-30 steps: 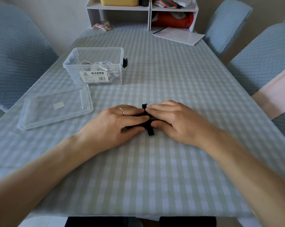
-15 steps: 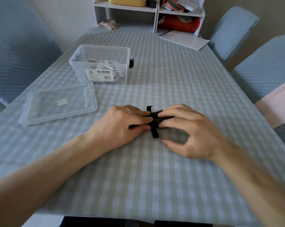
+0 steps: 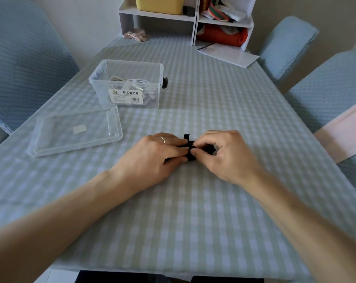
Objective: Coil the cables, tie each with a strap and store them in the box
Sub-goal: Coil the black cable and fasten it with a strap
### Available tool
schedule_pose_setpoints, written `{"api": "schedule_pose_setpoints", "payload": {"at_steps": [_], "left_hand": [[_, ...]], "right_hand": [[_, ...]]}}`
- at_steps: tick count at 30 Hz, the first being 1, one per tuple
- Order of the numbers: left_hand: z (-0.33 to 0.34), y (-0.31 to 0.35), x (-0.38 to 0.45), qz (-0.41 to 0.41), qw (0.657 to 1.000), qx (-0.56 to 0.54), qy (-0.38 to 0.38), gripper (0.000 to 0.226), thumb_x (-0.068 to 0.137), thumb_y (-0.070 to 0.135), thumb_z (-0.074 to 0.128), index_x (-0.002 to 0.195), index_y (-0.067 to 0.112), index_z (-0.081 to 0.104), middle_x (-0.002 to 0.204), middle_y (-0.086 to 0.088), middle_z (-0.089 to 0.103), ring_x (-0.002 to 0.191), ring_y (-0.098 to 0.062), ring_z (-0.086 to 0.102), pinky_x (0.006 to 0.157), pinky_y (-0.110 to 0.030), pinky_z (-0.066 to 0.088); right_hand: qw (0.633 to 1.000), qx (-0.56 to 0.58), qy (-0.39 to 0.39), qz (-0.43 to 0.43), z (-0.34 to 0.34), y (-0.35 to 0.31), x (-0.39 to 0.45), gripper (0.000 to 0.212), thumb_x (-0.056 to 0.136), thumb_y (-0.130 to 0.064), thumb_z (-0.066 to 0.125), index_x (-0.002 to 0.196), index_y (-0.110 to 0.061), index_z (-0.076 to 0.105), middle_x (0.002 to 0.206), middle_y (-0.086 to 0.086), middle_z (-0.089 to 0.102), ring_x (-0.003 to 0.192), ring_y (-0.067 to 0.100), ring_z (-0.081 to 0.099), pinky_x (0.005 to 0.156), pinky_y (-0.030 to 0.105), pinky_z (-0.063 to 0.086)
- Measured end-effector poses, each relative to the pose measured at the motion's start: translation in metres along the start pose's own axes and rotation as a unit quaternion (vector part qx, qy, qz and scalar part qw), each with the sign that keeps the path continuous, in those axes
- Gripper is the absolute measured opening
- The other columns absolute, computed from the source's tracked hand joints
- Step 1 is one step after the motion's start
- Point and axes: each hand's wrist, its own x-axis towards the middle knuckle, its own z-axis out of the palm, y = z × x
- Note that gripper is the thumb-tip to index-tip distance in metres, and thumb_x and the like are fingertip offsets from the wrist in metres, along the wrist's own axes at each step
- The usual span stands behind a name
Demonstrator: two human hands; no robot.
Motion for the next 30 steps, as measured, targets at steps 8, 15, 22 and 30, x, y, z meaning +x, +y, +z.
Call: {"api": "schedule_pose_setpoints", "payload": {"at_steps": [8, 15, 22, 30], "left_hand": [[-0.008, 0.017, 0.013, -0.253, 0.956, -0.148, -0.001, 0.009, 0.08, 0.02, 0.08, 0.083, 0.028, 0.082, 0.099, 0.027, 0.07, 0.102, 0.014, 0.059, 0.081, -0.001, 0.04], [-0.004, 0.026, 0.019, -0.352, 0.908, -0.228, 0.015, 0.012, 0.074, 0.013, 0.081, 0.069, 0.024, 0.079, 0.089, 0.027, 0.071, 0.088, 0.005, 0.066, 0.079, -0.017, 0.05], [-0.001, 0.03, 0.02, -0.358, 0.908, -0.215, 0.029, 0.014, 0.076, 0.008, 0.078, 0.066, 0.017, 0.074, 0.087, 0.026, 0.07, 0.07, -0.002, 0.063, 0.062, -0.013, 0.045], [0.001, 0.03, 0.019, -0.346, 0.919, -0.182, 0.041, 0.014, 0.08, 0.017, 0.078, 0.069, 0.024, 0.075, 0.087, 0.022, 0.071, 0.076, 0.004, 0.063, 0.065, -0.006, 0.04]], "right_hand": [[0.995, 0.025, -0.014, 0.096, -0.002, -0.005, 0.01, 0.005, 0.085, -0.022, 0.076, 0.081, -0.022, 0.078, 0.075, -0.011, 0.073, 0.072, 0.002, 0.068, 0.068, 0.021, 0.053], [0.986, 0.071, -0.051, 0.143, -0.013, -0.004, 0.021, 0.007, 0.079, -0.023, 0.082, 0.08, -0.024, 0.076, 0.076, -0.011, 0.074, 0.073, 0.003, 0.07, 0.073, 0.022, 0.056], [0.98, 0.043, -0.097, 0.169, -0.014, 0.007, 0.051, 0.021, 0.082, -0.028, 0.078, 0.103, -0.027, 0.074, 0.098, -0.016, 0.072, 0.083, -0.003, 0.066, 0.083, 0.021, 0.051], [0.98, 0.018, -0.107, 0.167, -0.008, 0.006, 0.055, 0.006, 0.087, -0.027, 0.074, 0.083, -0.03, 0.077, 0.08, -0.016, 0.073, 0.078, -0.004, 0.066, 0.077, 0.021, 0.055]]}}
